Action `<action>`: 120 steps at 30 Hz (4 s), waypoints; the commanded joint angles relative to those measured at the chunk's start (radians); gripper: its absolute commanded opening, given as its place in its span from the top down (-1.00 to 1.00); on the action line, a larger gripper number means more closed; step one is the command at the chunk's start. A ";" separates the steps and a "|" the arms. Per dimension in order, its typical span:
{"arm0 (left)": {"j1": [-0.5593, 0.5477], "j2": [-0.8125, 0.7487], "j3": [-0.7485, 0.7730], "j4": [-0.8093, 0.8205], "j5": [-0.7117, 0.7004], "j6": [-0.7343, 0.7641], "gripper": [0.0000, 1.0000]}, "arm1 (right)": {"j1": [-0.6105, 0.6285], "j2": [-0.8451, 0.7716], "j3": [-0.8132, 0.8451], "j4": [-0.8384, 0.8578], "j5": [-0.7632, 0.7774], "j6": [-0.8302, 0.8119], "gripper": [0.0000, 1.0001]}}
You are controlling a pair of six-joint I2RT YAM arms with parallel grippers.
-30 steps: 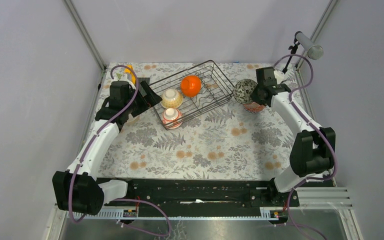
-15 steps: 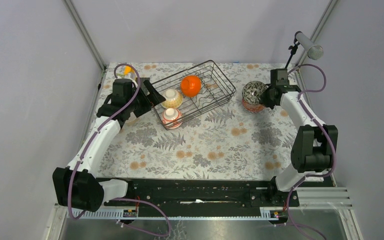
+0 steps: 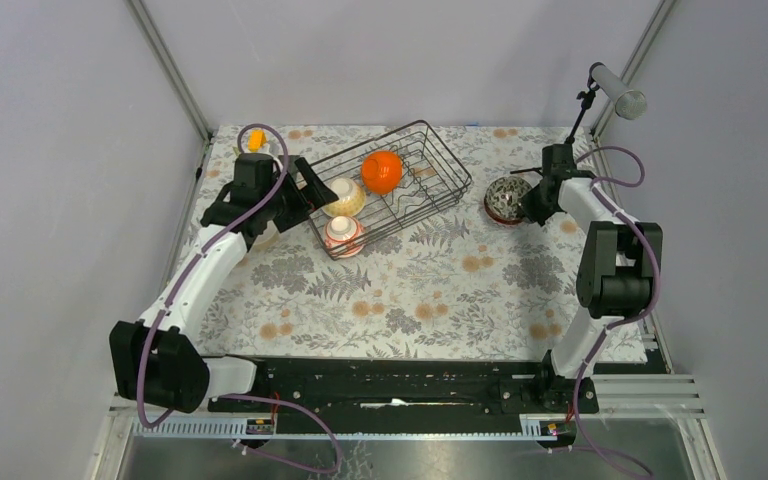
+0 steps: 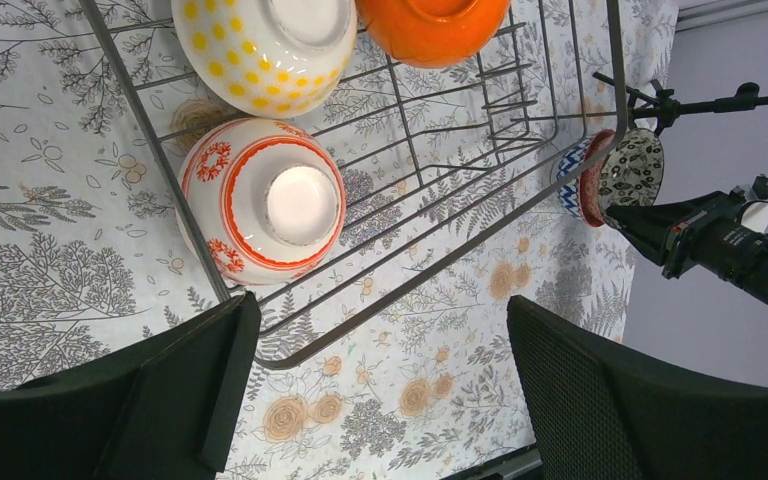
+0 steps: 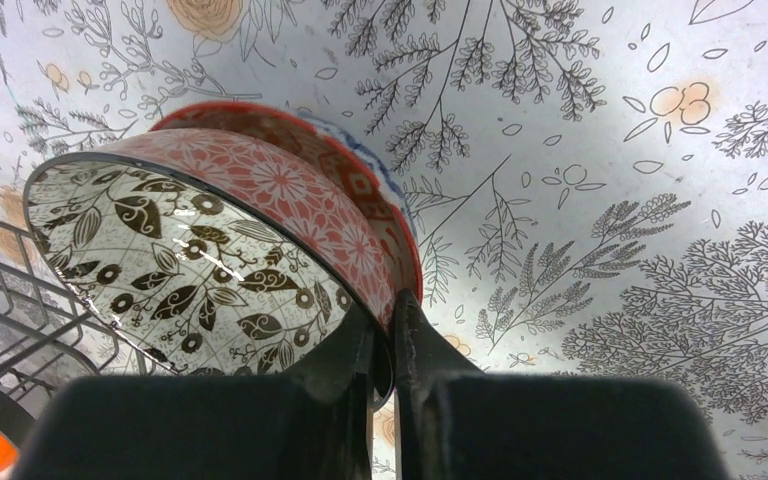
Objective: Unload the bowls from the dish rack
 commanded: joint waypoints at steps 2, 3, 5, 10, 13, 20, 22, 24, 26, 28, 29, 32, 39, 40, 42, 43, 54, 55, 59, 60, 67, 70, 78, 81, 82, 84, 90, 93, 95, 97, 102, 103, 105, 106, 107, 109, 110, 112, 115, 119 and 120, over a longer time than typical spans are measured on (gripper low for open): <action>-0.008 0.007 0.067 0.005 -0.005 -0.007 -0.97 | -0.016 0.011 0.055 0.011 -0.028 0.039 0.74; -0.008 0.012 0.073 0.004 -0.007 -0.006 -0.98 | -0.016 0.014 0.055 0.011 -0.028 0.039 0.66; -0.009 0.016 0.079 0.005 -0.010 -0.005 -0.97 | -0.018 0.020 0.060 0.012 -0.033 0.039 0.60; -0.010 0.028 0.088 0.005 -0.013 -0.002 -0.97 | -0.019 0.026 0.078 0.008 -0.042 0.035 0.47; -0.011 0.037 0.092 0.005 -0.013 -0.003 -0.97 | -0.019 0.023 0.092 -0.010 -0.042 0.028 0.35; -0.018 0.059 0.105 0.013 -0.015 -0.006 -0.98 | -0.019 -0.015 0.098 -0.041 -0.042 0.002 0.11; -0.020 0.064 0.109 0.015 -0.015 -0.006 -0.97 | -0.019 -0.029 0.094 -0.053 -0.043 -0.005 0.08; -0.022 0.067 0.114 0.016 -0.016 -0.005 -0.98 | -0.019 -0.042 0.092 -0.063 -0.042 -0.014 -0.03; -0.023 0.069 0.115 0.015 -0.017 -0.003 -0.98 | -0.019 -0.049 0.090 -0.076 -0.041 -0.025 -0.11; -0.025 0.070 0.115 0.015 -0.017 -0.003 -0.97 | -0.019 -0.045 0.098 -0.100 -0.042 -0.033 -0.15; -0.025 0.072 0.115 0.016 -0.017 -0.003 -0.97 | -0.019 -0.040 0.108 -0.119 -0.063 -0.040 -0.16; -0.027 0.075 0.119 0.015 -0.016 -0.002 -0.97 | -0.017 -0.024 0.164 -0.184 -0.097 -0.096 -0.21; -0.027 0.090 0.126 0.004 -0.038 0.034 -0.97 | 0.023 -0.142 0.181 -0.110 -0.103 -0.223 -0.32; -0.027 0.094 0.132 -0.002 -0.047 0.044 -0.97 | 0.050 -0.150 0.196 -0.108 -0.102 -0.244 -0.32; -0.027 0.106 0.146 -0.013 -0.059 0.054 -0.98 | 0.100 -0.161 0.220 -0.087 -0.129 -0.302 -0.32; -0.028 0.114 0.155 -0.021 -0.062 0.053 -0.97 | 0.128 -0.170 0.219 -0.064 -0.147 -0.325 -0.31; -0.030 0.090 0.137 -0.044 -0.099 0.045 -0.97 | 0.452 -0.036 0.368 0.081 -0.270 -0.413 -0.57; -0.029 0.085 0.135 -0.050 -0.105 0.052 -0.97 | 0.484 -0.003 0.404 0.066 -0.250 -0.432 -0.60; -0.028 0.064 0.124 -0.079 -0.124 0.081 -0.98 | 0.588 0.106 0.570 -0.005 -0.205 -0.503 -0.82; -0.029 0.057 0.119 -0.089 -0.129 0.092 -0.97 | 0.621 0.128 0.601 -0.024 -0.188 -0.523 -0.87; -0.028 -0.038 0.048 -0.118 -0.211 0.178 -0.97 | 0.760 0.188 0.641 -0.050 -0.003 -0.614 -0.99; -0.028 -0.082 -0.002 -0.123 -0.230 0.202 -0.97 | 0.760 0.190 0.594 -0.011 -0.074 -0.613 -0.99; -0.027 -0.171 -0.078 -0.159 -0.273 0.213 -0.97 | 0.768 0.305 0.654 -0.063 -0.139 -0.575 -0.99; -0.027 -0.148 -0.075 -0.158 -0.279 0.217 -0.97 | 0.768 0.342 0.682 -0.060 -0.169 -0.567 -0.98; -0.027 -0.132 -0.062 -0.180 -0.277 0.215 -0.97 | 0.768 0.360 0.705 -0.074 -0.175 -0.568 -0.94; -0.027 -0.112 -0.054 -0.191 -0.250 0.208 -0.97 | 0.768 0.390 0.738 -0.093 -0.182 -0.569 -0.89; -0.027 -0.118 -0.080 -0.184 -0.200 0.191 -0.97 | 0.768 0.453 0.780 -0.093 -0.237 -0.558 -0.83; -0.027 -0.132 -0.083 -0.184 -0.203 0.195 -0.97 | 0.768 0.476 0.789 -0.094 -0.226 -0.551 -0.80; -0.027 -0.130 -0.085 -0.184 -0.198 0.196 -0.97 | 0.768 0.484 0.786 -0.094 -0.192 -0.544 -0.75; -0.027 -0.128 -0.083 -0.187 -0.193 0.201 -0.97 | 0.768 0.492 0.780 -0.094 -0.155 -0.540 -0.66; -0.026 -0.121 -0.076 -0.198 -0.193 0.211 -0.97 | 0.767 0.500 0.792 -0.119 0.002 -0.562 -0.50; -0.027 -0.118 -0.072 -0.202 -0.194 0.213 -0.97 | 0.768 0.495 0.791 -0.125 0.058 -0.568 -0.48; -0.027 -0.113 -0.066 -0.214 -0.194 0.216 -0.98 | 0.767 0.480 0.778 -0.126 0.104 -0.582 -0.49; -0.026 -0.112 -0.065 -0.215 -0.192 0.216 -0.97 | 0.767 0.475 0.772 -0.122 0.086 -0.597 -0.52; -0.027 -0.110 -0.066 -0.217 -0.191 0.216 -0.97 | 0.767 0.474 0.770 -0.121 0.055 -0.608 -0.59; -0.027 -0.108 -0.067 -0.217 -0.190 0.216 -0.98 | 0.766 0.472 0.764 -0.121 -0.005 -0.614 -0.67; -0.027 -0.106 -0.066 -0.217 -0.188 0.215 -0.97 | 0.767 0.476 0.760 -0.122 -0.035 -0.615 -0.70; -0.027 -0.102 -0.065 -0.217 -0.185 0.211 -0.97 | 0.767 0.484 0.757 -0.121 -0.089 -0.607 -0.76; -0.026 -0.090 -0.059 -0.217 -0.175 0.204 -0.97 | 0.760 0.497 0.751 -0.119 -0.151 -0.594 -0.84; -0.027 -0.089 -0.052 -0.216 -0.162 0.196 -0.97 | 0.728 0.538 0.759 -0.119 -0.267 -0.562 -0.95; -0.027 -0.089 -0.051 -0.217 -0.162 0.195 -0.97 | 0.716 0.546 0.760 -0.117 -0.306 -0.553 -0.96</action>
